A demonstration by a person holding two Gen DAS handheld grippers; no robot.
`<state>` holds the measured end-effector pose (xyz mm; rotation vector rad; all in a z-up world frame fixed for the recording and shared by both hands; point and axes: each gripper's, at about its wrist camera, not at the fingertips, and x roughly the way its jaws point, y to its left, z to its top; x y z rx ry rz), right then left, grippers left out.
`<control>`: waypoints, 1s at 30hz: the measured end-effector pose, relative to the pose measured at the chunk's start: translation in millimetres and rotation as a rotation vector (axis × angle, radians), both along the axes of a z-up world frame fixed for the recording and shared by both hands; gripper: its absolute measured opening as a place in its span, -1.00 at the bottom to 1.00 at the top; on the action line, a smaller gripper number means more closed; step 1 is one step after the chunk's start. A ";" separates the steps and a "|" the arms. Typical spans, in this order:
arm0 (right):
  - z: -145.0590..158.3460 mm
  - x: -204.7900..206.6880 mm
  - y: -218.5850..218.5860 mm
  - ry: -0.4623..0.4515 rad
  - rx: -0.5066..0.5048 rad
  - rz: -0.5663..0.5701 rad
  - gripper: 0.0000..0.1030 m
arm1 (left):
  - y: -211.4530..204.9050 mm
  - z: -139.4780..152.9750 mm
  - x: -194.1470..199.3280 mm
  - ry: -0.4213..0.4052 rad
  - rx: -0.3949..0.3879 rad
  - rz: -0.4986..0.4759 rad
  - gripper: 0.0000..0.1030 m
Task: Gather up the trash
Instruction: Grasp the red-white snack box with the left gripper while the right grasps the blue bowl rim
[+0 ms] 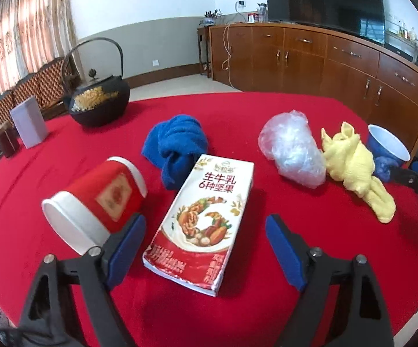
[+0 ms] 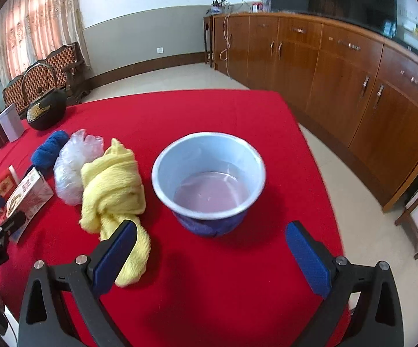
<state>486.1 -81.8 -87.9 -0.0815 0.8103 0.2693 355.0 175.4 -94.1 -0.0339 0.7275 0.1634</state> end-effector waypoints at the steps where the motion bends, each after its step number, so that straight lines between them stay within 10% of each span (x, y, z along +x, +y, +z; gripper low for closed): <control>1: -1.2 4.6 0.2 0.004 -0.002 -0.003 1.00 | 0.6 -0.8 1.4 0.012 -0.012 -0.001 0.64; 8: -8.8 21.0 3.4 0.031 -0.013 0.001 1.00 | -2.3 -6.3 5.8 0.068 -0.054 -0.027 0.08; 11: -11.0 21.4 1.3 0.047 0.002 0.012 0.37 | -5.9 -2.6 1.2 0.038 -0.044 -0.032 0.04; 27: 2.8 -8.5 -4.3 -0.023 -0.005 0.047 0.35 | -15.4 4.9 -13.0 -0.039 -0.038 -0.023 0.00; 30: -1.4 -2.2 0.9 -0.016 -0.050 0.027 0.88 | -15.9 3.1 -8.0 -0.018 -0.045 -0.035 0.00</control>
